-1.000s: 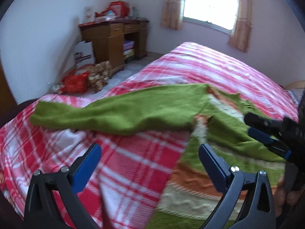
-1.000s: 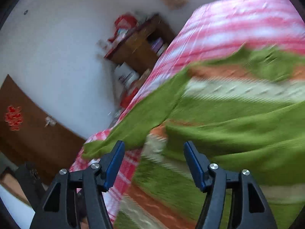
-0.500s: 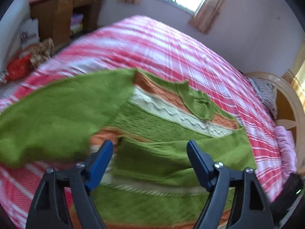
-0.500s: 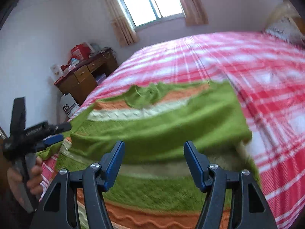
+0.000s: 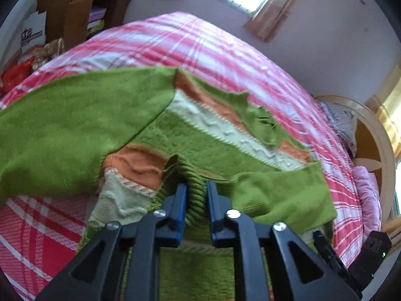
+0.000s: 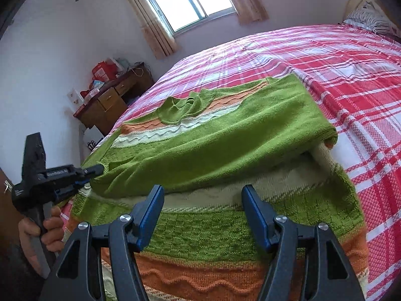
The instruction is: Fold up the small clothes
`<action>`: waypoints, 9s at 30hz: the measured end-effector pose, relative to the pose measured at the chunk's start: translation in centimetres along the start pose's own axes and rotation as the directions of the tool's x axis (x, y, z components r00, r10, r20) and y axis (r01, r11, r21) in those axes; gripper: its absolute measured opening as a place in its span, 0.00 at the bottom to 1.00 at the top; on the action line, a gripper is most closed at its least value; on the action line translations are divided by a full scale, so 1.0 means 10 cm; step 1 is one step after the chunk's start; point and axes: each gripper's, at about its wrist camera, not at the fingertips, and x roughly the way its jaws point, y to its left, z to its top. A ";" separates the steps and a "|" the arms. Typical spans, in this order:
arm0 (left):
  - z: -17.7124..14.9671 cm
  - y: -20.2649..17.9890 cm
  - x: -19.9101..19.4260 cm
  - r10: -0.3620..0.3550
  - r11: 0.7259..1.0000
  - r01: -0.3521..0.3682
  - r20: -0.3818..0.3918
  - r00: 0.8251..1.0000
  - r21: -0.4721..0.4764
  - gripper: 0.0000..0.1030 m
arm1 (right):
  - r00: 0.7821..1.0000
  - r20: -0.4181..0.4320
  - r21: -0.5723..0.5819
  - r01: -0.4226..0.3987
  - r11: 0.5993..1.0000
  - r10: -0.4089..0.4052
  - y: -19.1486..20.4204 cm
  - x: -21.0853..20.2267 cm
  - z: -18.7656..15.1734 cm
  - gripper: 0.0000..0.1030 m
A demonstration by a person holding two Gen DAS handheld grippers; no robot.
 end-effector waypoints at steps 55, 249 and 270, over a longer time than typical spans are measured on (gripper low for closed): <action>0.57 0.15 -0.43 0.316 0.941 -0.328 0.139 0.939 0.081 0.33 | 0.983 -0.069 -0.145 0.160 0.976 -0.171 -0.27 0.18 0.40 0.42; -0.93 0.05 -0.62 0.304 0.949 -0.315 0.306 0.902 -0.013 0.89 | 0.962 -0.103 -0.233 0.225 0.946 -0.254 -0.38 0.34 0.74 0.08; -0.20 -0.10 -0.16 0.544 0.817 -0.572 0.226 0.808 0.078 0.97 | 0.983 -0.116 -0.230 0.114 0.966 -0.144 -0.09 0.32 0.42 0.18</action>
